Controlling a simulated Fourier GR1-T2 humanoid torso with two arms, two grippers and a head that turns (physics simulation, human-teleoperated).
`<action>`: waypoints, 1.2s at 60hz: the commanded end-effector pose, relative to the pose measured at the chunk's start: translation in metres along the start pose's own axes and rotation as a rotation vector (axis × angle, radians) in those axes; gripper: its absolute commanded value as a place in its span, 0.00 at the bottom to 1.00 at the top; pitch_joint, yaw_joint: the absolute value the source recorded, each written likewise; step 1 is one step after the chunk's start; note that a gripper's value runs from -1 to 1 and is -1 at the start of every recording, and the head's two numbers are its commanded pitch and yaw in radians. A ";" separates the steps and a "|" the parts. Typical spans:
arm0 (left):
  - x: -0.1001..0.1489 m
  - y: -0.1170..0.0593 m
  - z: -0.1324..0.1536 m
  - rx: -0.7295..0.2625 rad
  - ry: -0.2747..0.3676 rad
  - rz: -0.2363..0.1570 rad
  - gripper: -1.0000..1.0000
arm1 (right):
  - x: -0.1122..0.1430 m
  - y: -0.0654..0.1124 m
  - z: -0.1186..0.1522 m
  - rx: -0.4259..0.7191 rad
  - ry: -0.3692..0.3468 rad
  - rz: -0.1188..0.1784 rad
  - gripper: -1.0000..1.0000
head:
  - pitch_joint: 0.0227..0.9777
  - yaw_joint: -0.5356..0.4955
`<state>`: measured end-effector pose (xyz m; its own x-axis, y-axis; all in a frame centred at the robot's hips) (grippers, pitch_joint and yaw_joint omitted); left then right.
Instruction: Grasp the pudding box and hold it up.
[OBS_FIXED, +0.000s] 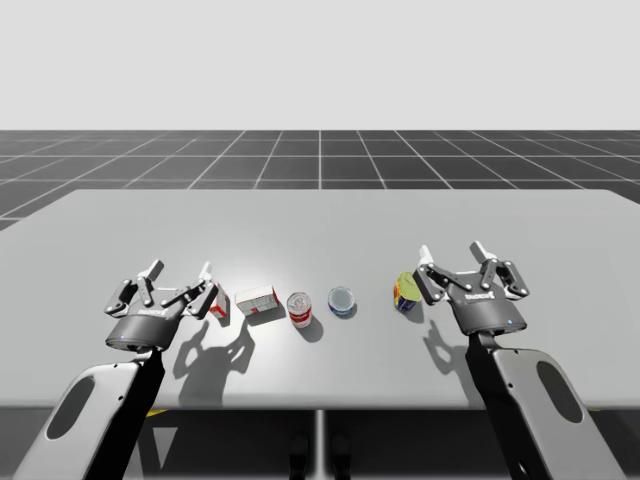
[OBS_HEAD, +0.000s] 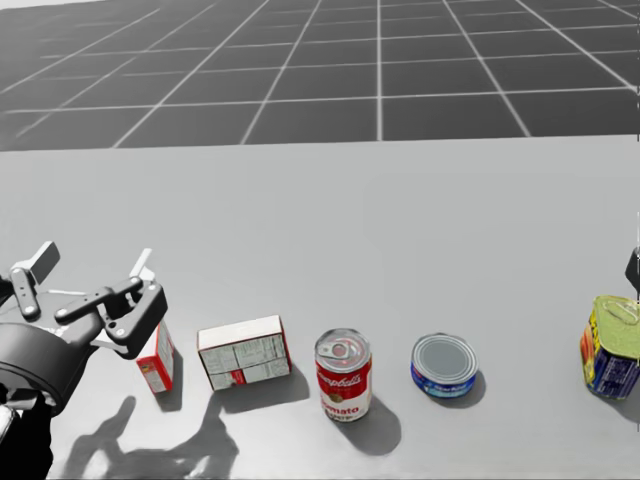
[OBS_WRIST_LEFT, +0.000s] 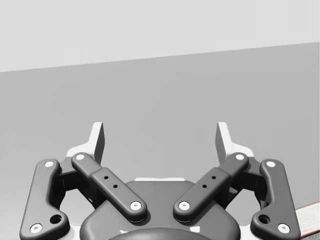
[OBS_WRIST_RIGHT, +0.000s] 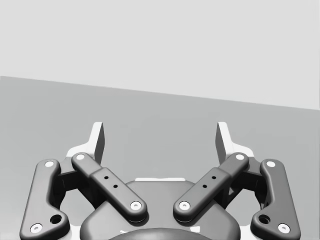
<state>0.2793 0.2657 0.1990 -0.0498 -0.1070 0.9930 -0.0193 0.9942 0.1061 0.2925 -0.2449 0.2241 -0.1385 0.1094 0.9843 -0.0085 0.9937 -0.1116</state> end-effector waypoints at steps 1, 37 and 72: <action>-0.001 0.000 0.000 -0.002 0.004 -0.003 0.00 | -0.002 0.000 0.000 0.005 0.009 0.007 0.00 | 0.73 0.70; 0.020 -0.008 0.007 -0.205 0.041 -0.007 0.00 | -0.006 0.006 -0.001 0.007 0.025 0.034 0.00 | 0.83 0.78; 0.030 -0.006 -0.013 -0.734 0.345 -0.144 0.00 | -0.008 0.006 -0.003 0.013 0.017 0.054 0.00 | 0.82 0.79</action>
<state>0.2879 0.2636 0.2388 0.1705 -0.2965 0.9397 0.5782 0.8023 0.1483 0.2958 -0.2391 0.2162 -0.1205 0.1597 0.9798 -0.0157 0.9865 -0.1627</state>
